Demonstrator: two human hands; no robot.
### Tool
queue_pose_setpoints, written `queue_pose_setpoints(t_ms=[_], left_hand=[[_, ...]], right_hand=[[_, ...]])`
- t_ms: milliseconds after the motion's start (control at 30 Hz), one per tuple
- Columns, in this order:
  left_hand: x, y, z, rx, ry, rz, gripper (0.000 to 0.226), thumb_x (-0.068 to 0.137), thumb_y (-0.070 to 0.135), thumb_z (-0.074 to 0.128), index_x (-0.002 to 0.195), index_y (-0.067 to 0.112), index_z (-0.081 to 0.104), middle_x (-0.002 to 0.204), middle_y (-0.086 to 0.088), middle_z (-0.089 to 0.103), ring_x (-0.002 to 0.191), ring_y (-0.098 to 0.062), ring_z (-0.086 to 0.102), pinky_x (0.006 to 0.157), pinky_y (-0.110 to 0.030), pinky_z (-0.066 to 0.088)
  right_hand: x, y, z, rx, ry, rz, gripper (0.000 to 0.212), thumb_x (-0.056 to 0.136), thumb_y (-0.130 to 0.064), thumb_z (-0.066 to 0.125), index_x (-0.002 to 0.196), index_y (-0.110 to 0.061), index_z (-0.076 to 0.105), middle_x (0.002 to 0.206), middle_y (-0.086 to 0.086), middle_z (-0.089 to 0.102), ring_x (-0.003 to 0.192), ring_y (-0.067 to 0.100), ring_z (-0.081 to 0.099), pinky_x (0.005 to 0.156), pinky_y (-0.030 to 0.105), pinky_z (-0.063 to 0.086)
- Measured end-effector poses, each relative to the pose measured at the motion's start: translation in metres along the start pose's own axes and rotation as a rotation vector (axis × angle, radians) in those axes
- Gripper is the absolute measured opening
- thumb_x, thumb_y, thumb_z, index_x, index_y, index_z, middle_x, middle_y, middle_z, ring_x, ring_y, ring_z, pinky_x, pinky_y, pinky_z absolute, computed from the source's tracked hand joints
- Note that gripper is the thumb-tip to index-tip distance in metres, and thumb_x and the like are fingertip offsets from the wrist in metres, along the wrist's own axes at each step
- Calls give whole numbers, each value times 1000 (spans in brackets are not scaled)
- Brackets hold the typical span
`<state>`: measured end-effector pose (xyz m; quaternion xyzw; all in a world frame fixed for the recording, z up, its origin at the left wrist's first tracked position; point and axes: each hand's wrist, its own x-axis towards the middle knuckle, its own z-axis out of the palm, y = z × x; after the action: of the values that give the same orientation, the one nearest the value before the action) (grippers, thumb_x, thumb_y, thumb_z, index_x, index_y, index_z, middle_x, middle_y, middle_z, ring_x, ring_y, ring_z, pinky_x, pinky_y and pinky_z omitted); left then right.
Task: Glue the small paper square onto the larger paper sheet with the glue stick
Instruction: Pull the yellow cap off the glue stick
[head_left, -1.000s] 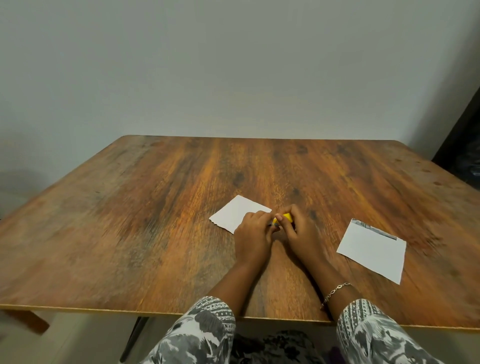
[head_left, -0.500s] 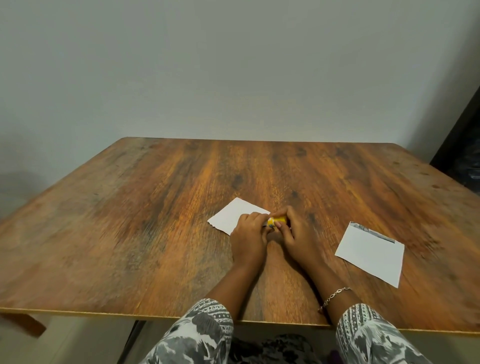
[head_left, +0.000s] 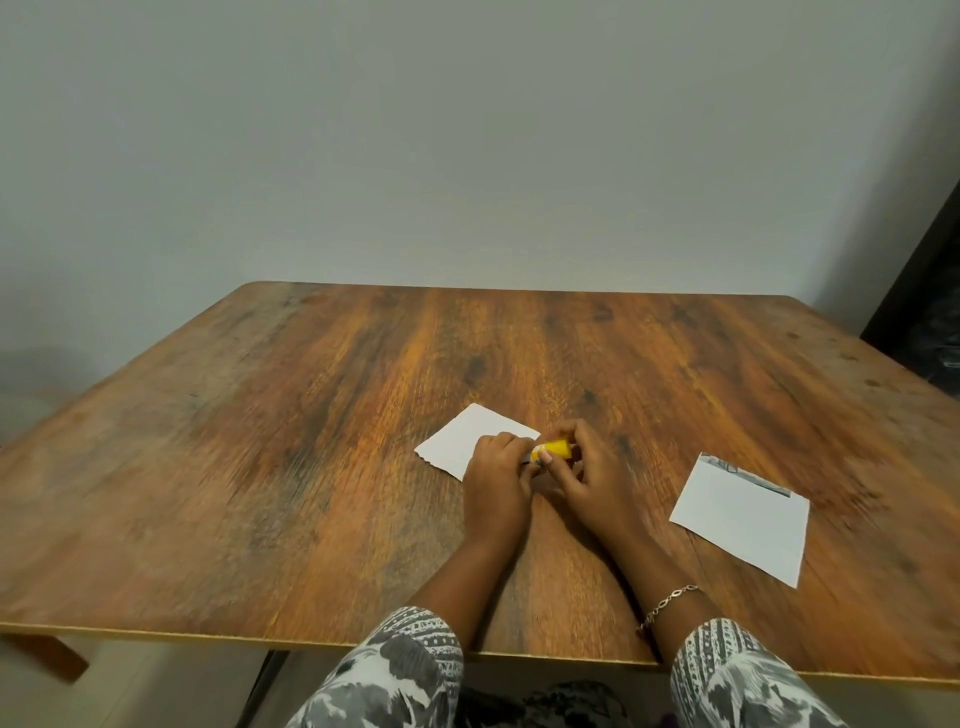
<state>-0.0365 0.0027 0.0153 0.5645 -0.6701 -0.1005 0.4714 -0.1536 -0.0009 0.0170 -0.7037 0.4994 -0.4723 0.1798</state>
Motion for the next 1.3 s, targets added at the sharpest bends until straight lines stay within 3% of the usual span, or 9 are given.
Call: queue_pose_setpoints(t_ms=[167, 267, 467, 567, 667, 767, 1000, 1167, 1300], left_hand=[[-1, 1, 1, 24, -22, 34, 18, 80, 6, 64, 98, 6, 69, 96, -11, 69, 95, -26, 55, 73, -28, 37], [-1, 1, 2, 22, -11, 25, 19, 82, 7, 63, 100, 6, 69, 99, -11, 70, 96, -26, 57, 76, -32, 43], [-2, 3, -1, 0, 9, 13, 21, 83, 9, 62, 103, 4, 68, 101, -12, 69, 98, -26, 55, 76, -25, 36], [-2, 3, 0, 3, -6, -3, 22, 84, 9, 61, 104, 5, 67, 103, -12, 68, 99, -25, 54, 77, -27, 38], [-1, 0, 1, 10, -3, -22, 20, 83, 8, 62, 103, 6, 68, 102, -11, 68, 98, -24, 54, 77, -24, 36], [-1, 0, 2, 13, -24, -7, 18, 82, 8, 63, 99, 6, 68, 99, -10, 68, 95, -24, 55, 76, -26, 37], [0, 3, -1, -72, 19, -40, 7, 80, 3, 64, 87, 3, 66, 91, -13, 65, 84, -22, 57, 72, -33, 45], [1, 2, -1, -84, 3, -52, 5, 79, 3, 65, 83, 4, 64, 89, -11, 64, 82, -21, 56, 72, -35, 46], [0, 0, 1, -62, -28, -55, 9, 81, 4, 62, 90, 5, 65, 92, -12, 67, 87, -24, 58, 75, -36, 45]], right_hand=[[-1, -1, -1, -19, 31, 37, 10, 89, -20, 55, 80, -20, 51, 67, -14, 56, 68, -7, 56, 55, 6, 38], [-2, -1, -2, 4, -3, 20, 6, 90, -16, 53, 84, -18, 53, 76, -9, 61, 73, -2, 57, 58, 6, 39], [0, -2, -3, 29, -28, -10, 7, 87, -5, 52, 88, -11, 57, 85, 1, 63, 75, 3, 55, 62, 8, 39], [-1, 0, -2, 38, -20, -9, 7, 87, -12, 54, 93, -13, 57, 89, 0, 63, 81, 6, 57, 65, 9, 42], [-2, 0, -2, 14, 16, 63, 7, 89, -24, 55, 95, -19, 56, 81, -9, 62, 73, 0, 58, 61, 7, 43], [-3, 0, -3, -14, 33, 63, 6, 91, -18, 51, 87, -20, 55, 71, -11, 59, 69, -6, 56, 57, 7, 40], [-3, 1, -4, 32, -54, 29, 12, 91, -16, 50, 102, -13, 55, 97, 1, 65, 87, 7, 60, 69, 7, 44], [-3, 1, -3, 15, 9, 81, 6, 91, -23, 52, 92, -19, 55, 78, -12, 61, 72, -7, 57, 61, 5, 41], [-3, 2, -4, -25, -2, 62, 9, 91, -21, 50, 96, -16, 55, 84, -4, 65, 75, 3, 60, 61, 8, 43]])
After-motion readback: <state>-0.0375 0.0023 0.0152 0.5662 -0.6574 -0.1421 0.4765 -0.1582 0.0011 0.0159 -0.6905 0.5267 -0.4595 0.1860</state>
